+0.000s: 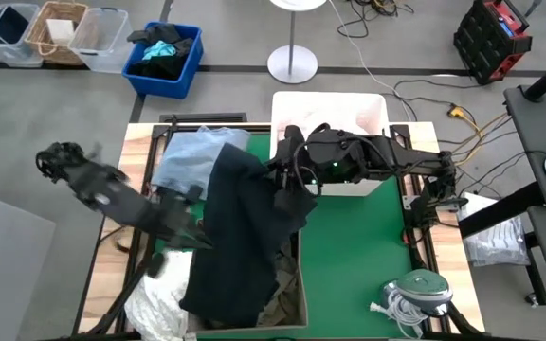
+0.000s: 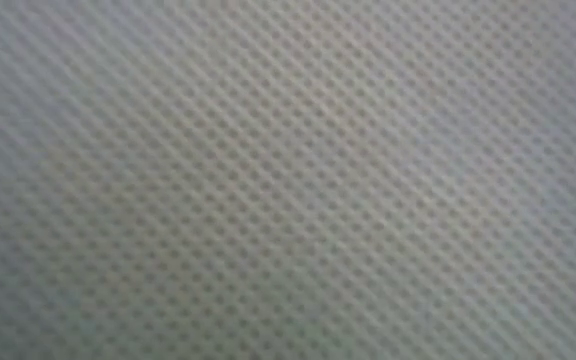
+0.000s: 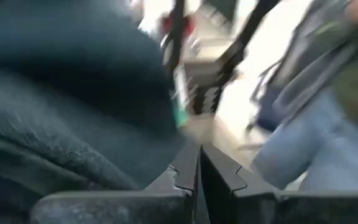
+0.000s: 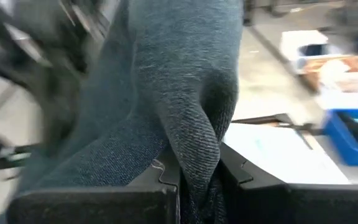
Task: Sort clothes
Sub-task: Put the blue pants into the gray laundry organizer
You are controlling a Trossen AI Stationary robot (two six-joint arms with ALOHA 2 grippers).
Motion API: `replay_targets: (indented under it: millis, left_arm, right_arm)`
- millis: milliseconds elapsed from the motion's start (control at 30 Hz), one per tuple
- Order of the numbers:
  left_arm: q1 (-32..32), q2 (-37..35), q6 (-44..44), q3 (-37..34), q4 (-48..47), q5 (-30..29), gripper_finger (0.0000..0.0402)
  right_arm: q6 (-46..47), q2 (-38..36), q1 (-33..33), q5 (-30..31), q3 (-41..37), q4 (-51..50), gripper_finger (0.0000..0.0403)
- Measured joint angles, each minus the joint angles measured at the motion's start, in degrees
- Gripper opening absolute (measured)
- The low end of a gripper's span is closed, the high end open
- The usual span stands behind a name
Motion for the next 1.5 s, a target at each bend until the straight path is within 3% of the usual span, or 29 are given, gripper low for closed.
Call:
replay_targets:
  millis: [133, 333, 533, 867, 1133, 1300, 1500]
  left_arm:
    - [0.04, 0.45, -5.27, -5.44, -0.62, -4.24, 0.0000]
    - [0.04, 0.29, -9.68, -10.15, -0.26, -15.13, 0.0000]
    - [-0.04, 0.18, -13.11, -10.37, -2.39, -25.23, 0.0000]
    - [-1.87, 0.28, -13.88, -3.16, -6.46, -19.45, 0.0000]
    - [-2.05, 0.38, -21.39, 5.42, -23.50, -16.69, 0.0000]
    - [-2.03, 0.35, -25.16, 9.10, -31.02, -16.94, 0.0000]
    - [-2.03, 0.41, -24.62, 11.66, -31.54, -17.46, 0.0000]
  right_arm:
    - [2.82, -0.87, 0.13, -8.07, 0.00, 0.08, 0.0037]
    - [10.58, -1.47, 1.21, -17.50, -0.01, 3.47, 0.0037]
    - [16.84, 0.66, 3.39, -20.81, -0.04, 8.41, 0.0037]
    - [20.18, 7.61, 7.71, -24.75, -0.04, 11.42, 0.0037]
    - [21.11, 12.97, 8.83, -25.29, -0.07, 11.68, 0.0037]
    - [21.15, 16.70, 8.83, -28.82, -0.14, 11.19, 0.0037]
    - [22.23, 20.99, 8.81, -34.83, -0.20, 11.45, 0.0037]
